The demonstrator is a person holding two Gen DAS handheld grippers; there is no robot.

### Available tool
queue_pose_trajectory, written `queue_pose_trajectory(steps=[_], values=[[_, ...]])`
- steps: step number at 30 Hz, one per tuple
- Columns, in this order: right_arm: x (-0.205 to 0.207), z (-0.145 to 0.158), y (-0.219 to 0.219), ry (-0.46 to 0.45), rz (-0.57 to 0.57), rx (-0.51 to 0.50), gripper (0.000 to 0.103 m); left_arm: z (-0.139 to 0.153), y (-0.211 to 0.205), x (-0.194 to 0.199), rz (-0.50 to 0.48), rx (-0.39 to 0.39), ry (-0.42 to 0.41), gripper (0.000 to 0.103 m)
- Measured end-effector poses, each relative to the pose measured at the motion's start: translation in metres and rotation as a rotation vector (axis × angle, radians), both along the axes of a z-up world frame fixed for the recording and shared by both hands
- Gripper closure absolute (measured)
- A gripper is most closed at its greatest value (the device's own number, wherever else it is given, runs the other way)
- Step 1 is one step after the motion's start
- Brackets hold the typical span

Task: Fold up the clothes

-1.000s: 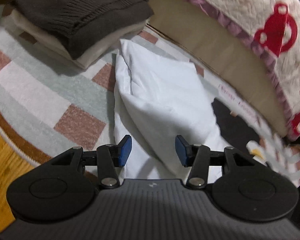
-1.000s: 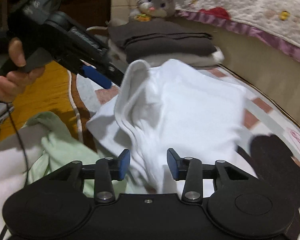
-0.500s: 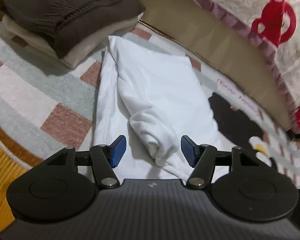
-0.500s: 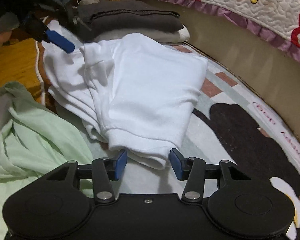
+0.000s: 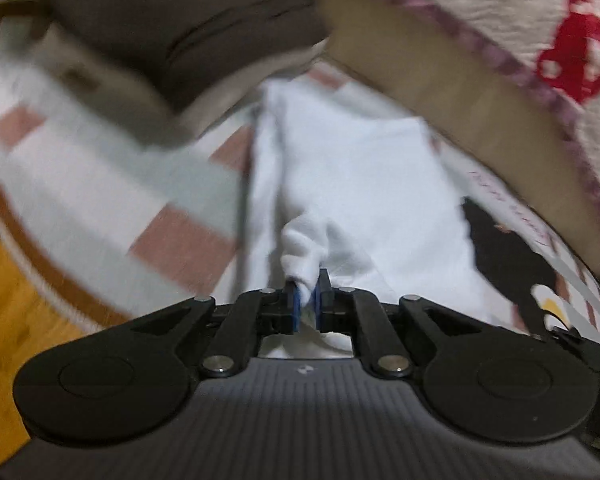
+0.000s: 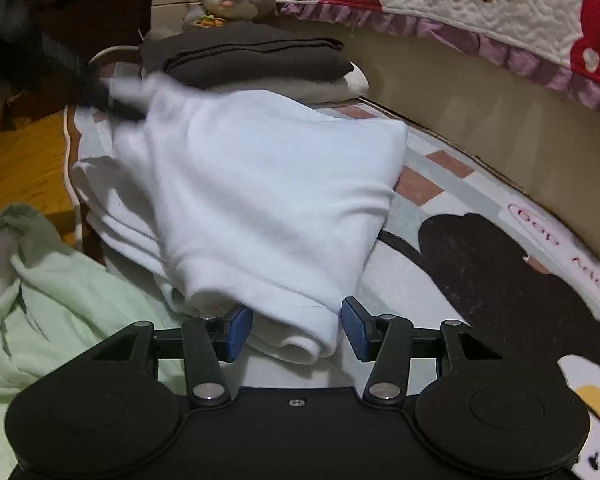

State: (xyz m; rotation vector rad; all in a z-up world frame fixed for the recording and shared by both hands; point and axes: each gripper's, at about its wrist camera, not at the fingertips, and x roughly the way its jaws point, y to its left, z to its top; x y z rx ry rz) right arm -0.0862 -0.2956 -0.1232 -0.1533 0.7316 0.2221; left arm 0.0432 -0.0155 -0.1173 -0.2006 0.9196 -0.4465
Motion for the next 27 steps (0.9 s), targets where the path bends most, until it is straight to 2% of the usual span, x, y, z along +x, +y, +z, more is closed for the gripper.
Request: queue_pose_trajectory(steps=[1, 2, 3, 4, 5, 7, 10, 12, 14, 15, 16, 17, 18, 19, 22, 24, 27], values=[[-0.001, 0.001, 0.0, -0.007, 0.01, 0.005, 0.065, -0.001, -0.002, -0.003, -0.004, 0.032, -0.005, 0.092], [-0.001, 0.001, 0.001, -0.015, 0.02, 0.008, 0.07, -0.001, -0.003, -0.005, -0.008, 0.064, -0.01, 0.09], [-0.002, 0.001, 0.002, -0.019, 0.023, 0.001, 0.08, 0.005, -0.007, -0.007, -0.017, 0.12, -0.044, 0.086], [-0.003, 0.002, 0.001, -0.016, 0.028, 0.005, 0.082, 0.01, -0.011, -0.01, -0.026, 0.175, -0.077, 0.083], [-0.004, 0.003, 0.0, -0.01, 0.03, 0.019, 0.082, 0.017, -0.01, -0.011, -0.011, 0.193, -0.098, 0.079], [-0.004, 0.004, -0.004, 0.001, 0.012, 0.045, 0.082, 0.026, -0.003, -0.01, 0.018, 0.144, -0.099, 0.062], [-0.002, 0.005, -0.013, 0.03, -0.012, 0.126, 0.077, 0.034, 0.005, -0.005, 0.035, 0.023, -0.094, 0.045], [-0.001, 0.006, -0.019, 0.043, -0.027, 0.189, 0.068, 0.03, 0.002, 0.004, 0.039, -0.001, -0.079, 0.041], [0.001, 0.006, -0.024, 0.045, -0.04, 0.252, 0.067, 0.019, -0.007, 0.011, 0.018, 0.022, -0.074, 0.037], [0.002, 0.006, -0.027, 0.046, -0.045, 0.276, 0.064, 0.009, -0.015, 0.015, -0.032, 0.037, -0.057, 0.035], [0.001, 0.006, -0.029, 0.044, -0.052, 0.303, 0.063, -0.001, -0.023, 0.019, -0.084, 0.052, -0.04, 0.046], [0.001, 0.006, -0.033, 0.04, -0.061, 0.33, 0.062, -0.014, -0.03, 0.024, -0.157, 0.077, -0.008, 0.064], [0.0, 0.007, -0.036, 0.039, -0.065, 0.36, 0.062, -0.024, -0.032, 0.027, -0.157, 0.108, 0.016, 0.079], [-0.002, 0.008, -0.039, 0.045, -0.056, 0.408, 0.06, -0.023, -0.028, 0.025, -0.143, 0.086, 0.015, 0.085], [-0.008, 0.012, -0.04, 0.031, -0.037, 0.45, 0.062, -0.006, -0.018, 0.01, -0.14, 0.075, -0.03, 0.09], [-0.011, 0.015, -0.04, 0.022, -0.025, 0.475, 0.061, -0.009, -0.012, 0.006, -0.134, 0.083, -0.01, 0.09], [0.004, 0.004, -0.05, 0.032, -0.121, 0.5, 0.058, -0.026, -0.002, 0.011, -0.082, 0.034, 0.061, 0.09]])
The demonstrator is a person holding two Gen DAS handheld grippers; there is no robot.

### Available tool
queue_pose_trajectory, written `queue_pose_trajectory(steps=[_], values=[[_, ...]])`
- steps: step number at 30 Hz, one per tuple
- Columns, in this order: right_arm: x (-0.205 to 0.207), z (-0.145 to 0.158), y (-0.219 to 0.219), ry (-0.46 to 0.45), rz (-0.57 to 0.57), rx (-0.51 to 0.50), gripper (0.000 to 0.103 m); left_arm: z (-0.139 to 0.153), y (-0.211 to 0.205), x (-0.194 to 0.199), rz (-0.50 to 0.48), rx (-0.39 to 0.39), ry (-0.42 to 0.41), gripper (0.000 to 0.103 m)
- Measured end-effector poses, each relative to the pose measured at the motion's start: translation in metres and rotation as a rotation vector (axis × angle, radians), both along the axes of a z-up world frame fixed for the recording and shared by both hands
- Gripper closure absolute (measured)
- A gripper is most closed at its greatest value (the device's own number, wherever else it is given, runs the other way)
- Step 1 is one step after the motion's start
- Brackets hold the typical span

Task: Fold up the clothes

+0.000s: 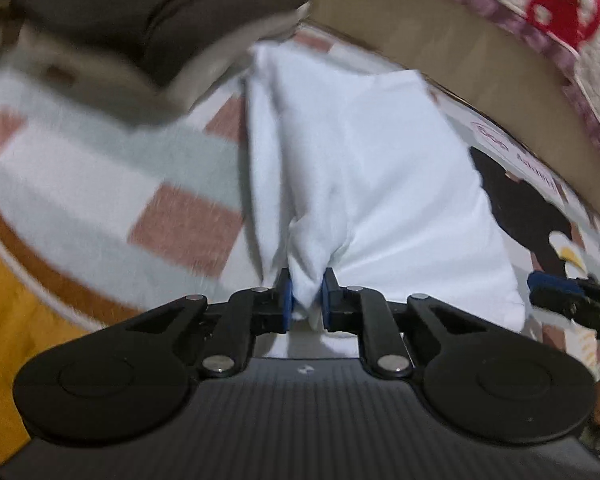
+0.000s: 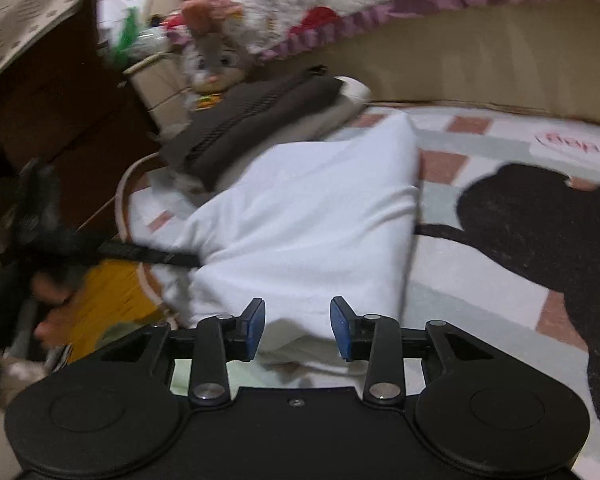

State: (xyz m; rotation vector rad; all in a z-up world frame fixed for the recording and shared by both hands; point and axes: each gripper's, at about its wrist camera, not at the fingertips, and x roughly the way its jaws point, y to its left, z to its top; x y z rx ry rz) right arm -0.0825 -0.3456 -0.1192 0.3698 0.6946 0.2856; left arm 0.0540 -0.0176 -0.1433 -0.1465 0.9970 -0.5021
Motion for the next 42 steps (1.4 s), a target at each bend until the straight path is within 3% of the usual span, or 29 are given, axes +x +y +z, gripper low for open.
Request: queue_pose_trajectory(steps=[3, 6, 9, 13, 15, 21, 23, 24, 26, 28, 29, 30, 31, 32, 36, 38, 42], values=[[0.015, -0.013, -0.013, 0.04, -0.095, 0.052, 0.045, -0.005, 0.005, -0.001, 0.022, -0.043, 0.023, 0.09], [0.029, -0.038, -0.028, 0.149, -0.125, 0.2, 0.045, -0.003, 0.002, -0.001, 0.022, -0.039, 0.036, 0.09], [0.028, -0.041, -0.027, 0.155, -0.083, 0.238, 0.082, -0.001, 0.002, 0.0, 0.034, -0.042, 0.053, 0.09], [0.011, -0.021, -0.028, 0.123, -0.06, 0.326, 0.085, 0.001, 0.002, -0.003, 0.024, -0.027, 0.058, 0.09], [0.011, -0.024, -0.02, 0.16, -0.057, 0.228, 0.085, -0.002, 0.002, -0.004, 0.015, -0.019, 0.057, 0.09], [0.01, -0.03, -0.006, 0.253, -0.043, 0.079, 0.086, 0.001, 0.008, -0.003, 0.032, 0.027, 0.091, 0.088], [0.009, -0.027, 0.0, 0.274, -0.019, 0.011, 0.086, 0.015, 0.006, -0.001, 0.014, 0.022, 0.053, 0.088], [0.008, -0.028, 0.0, 0.289, -0.011, 0.013, 0.087, 0.022, 0.005, 0.0, 0.005, 0.019, 0.034, 0.087], [0.007, -0.026, -0.005, 0.305, 0.007, 0.04, 0.086, 0.036, 0.004, 0.002, -0.013, 0.014, -0.004, 0.075], [0.006, -0.018, -0.013, 0.305, 0.032, 0.086, 0.081, 0.052, 0.003, 0.015, -0.017, -0.001, -0.067, 0.052], [0.005, -0.014, -0.017, 0.305, 0.044, 0.109, 0.08, 0.06, 0.002, 0.022, -0.019, -0.008, -0.097, 0.051], [0.005, -0.006, -0.022, 0.282, 0.041, 0.107, 0.072, 0.063, 0.002, 0.033, -0.016, -0.01, -0.104, 0.051], [0.005, 0.002, -0.027, 0.256, 0.036, 0.102, 0.058, 0.065, 0.001, 0.044, -0.014, -0.013, -0.111, 0.05], [0.007, 0.012, -0.034, 0.219, 0.021, 0.115, 0.052, 0.065, -0.003, 0.058, -0.017, -0.006, -0.117, 0.048], [0.055, 0.027, -0.061, 0.127, -0.06, 0.264, 0.043, 0.048, -0.031, 0.105, -0.085, 0.068, -0.121, 0.046], [0.093, 0.022, -0.062, 0.116, -0.071, 0.229, 0.043, 0.035, -0.044, 0.123, -0.087, 0.09, -0.14, 0.045], [0.162, 0.004, -0.055, 0.138, -0.085, 0.044, 0.043, 0.013, -0.053, 0.147, -0.041, 0.046, -0.121, 0.036]])
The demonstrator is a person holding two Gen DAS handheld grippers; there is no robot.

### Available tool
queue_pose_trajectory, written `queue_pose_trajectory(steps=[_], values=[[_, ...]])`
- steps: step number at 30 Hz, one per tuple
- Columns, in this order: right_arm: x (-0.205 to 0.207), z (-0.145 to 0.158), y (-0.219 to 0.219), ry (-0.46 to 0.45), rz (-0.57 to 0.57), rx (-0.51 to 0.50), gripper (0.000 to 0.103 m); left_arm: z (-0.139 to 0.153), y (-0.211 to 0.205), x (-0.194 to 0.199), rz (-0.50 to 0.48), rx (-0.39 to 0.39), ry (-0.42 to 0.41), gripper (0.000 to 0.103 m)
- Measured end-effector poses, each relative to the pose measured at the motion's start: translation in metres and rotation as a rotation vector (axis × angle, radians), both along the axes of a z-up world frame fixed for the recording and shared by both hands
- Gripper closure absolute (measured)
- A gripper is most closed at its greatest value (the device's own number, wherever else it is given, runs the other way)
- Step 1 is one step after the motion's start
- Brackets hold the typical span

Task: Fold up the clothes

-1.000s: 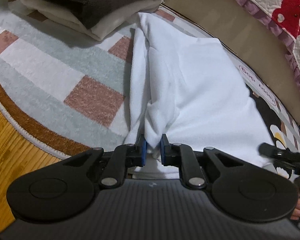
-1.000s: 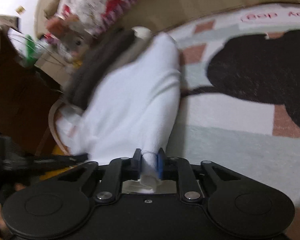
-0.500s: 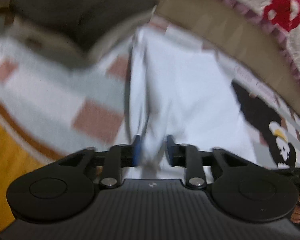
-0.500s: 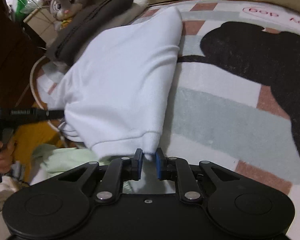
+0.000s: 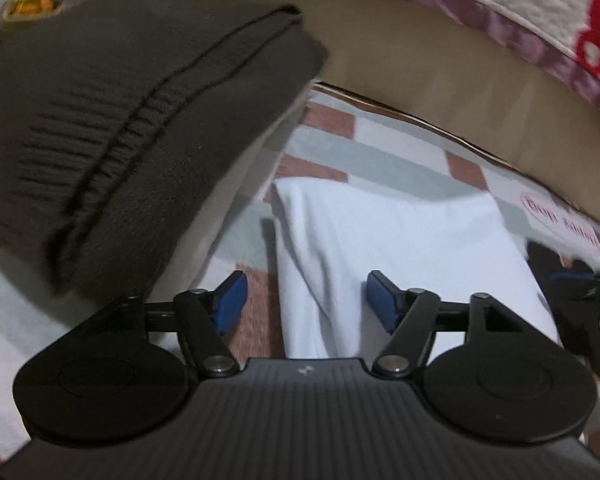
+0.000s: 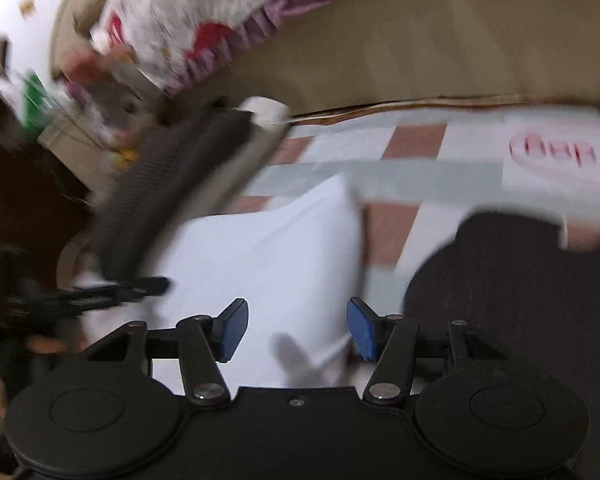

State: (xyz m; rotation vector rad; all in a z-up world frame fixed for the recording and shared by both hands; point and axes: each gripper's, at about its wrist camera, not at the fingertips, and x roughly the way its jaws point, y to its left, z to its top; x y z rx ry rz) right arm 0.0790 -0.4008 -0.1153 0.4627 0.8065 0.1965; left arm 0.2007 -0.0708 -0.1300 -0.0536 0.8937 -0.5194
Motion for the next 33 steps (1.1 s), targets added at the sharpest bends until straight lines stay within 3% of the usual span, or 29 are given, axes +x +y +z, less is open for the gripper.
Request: queue_pose_trajectory(steps=[3, 5, 6, 7, 8, 9, 10, 12, 14, 17, 19, 20, 23, 25, 27, 30, 32, 33], values=[[0.037, -0.017, -0.001, 0.026, 0.007, -0.007, 0.042, -0.016, -0.004, 0.013, 0.018, -0.052, 0.038, 0.037], [0.052, -0.029, -0.003, 0.022, 0.005, 0.022, 0.038, -0.024, -0.005, 0.016, -0.017, -0.11, 0.075, 0.073], [0.058, -0.034, -0.002, 0.02, 0.019, 0.045, 0.04, -0.021, -0.009, 0.015, -0.031, -0.1, 0.041, 0.085], [0.063, -0.038, -0.003, 0.007, 0.064, 0.095, 0.058, -0.011, -0.019, -0.001, -0.066, -0.01, -0.109, 0.091], [0.068, -0.041, -0.004, -0.006, 0.112, 0.148, 0.07, -0.001, -0.03, -0.016, -0.1, 0.08, -0.258, 0.091], [0.069, -0.038, -0.006, -0.038, 0.134, 0.165, 0.076, 0.009, -0.04, -0.031, -0.133, 0.169, -0.406, 0.091], [0.069, -0.034, -0.008, -0.071, 0.154, 0.178, 0.079, 0.014, -0.044, -0.039, -0.136, 0.188, -0.465, 0.091], [0.065, -0.026, -0.02, -0.155, 0.121, 0.176, 0.081, 0.014, -0.043, -0.03, -0.116, 0.16, -0.414, 0.091], [0.068, -0.03, -0.027, -0.154, 0.073, 0.161, 0.082, 0.011, -0.039, -0.015, -0.089, 0.114, -0.331, 0.09], [0.072, -0.036, -0.017, -0.127, 0.04, 0.094, 0.081, 0.001, -0.043, -0.01, -0.054, 0.155, -0.293, 0.087], [0.072, -0.038, -0.013, -0.1, -0.001, 0.087, 0.066, -0.001, -0.04, -0.015, -0.025, 0.168, -0.285, 0.084], [0.069, -0.039, -0.018, -0.091, -0.021, 0.131, 0.065, -0.002, -0.039, -0.017, -0.011, 0.173, -0.281, 0.083], [0.054, -0.041, -0.031, -0.061, -0.06, 0.252, 0.064, 0.013, -0.013, -0.035, 0.021, 0.036, -0.231, 0.076], [0.039, -0.041, -0.033, -0.049, -0.035, 0.258, 0.064, 0.021, -0.003, -0.048, -0.043, -0.048, -0.207, 0.068], [0.026, -0.043, -0.035, -0.031, -0.006, 0.269, 0.064, 0.02, 0.0, -0.061, -0.129, -0.058, -0.167, 0.069], [0.002, -0.044, -0.031, -0.034, 0.035, 0.268, 0.064, 0.007, -0.004, -0.081, -0.172, 0.082, -0.181, 0.093], [-0.013, -0.043, -0.027, -0.041, 0.059, 0.251, 0.064, -0.002, -0.004, -0.09, -0.165, 0.165, -0.205, 0.095], [-0.02, -0.042, -0.024, -0.033, 0.075, 0.243, 0.065, -0.004, 0.001, -0.09, -0.137, 0.156, -0.191, 0.095]])
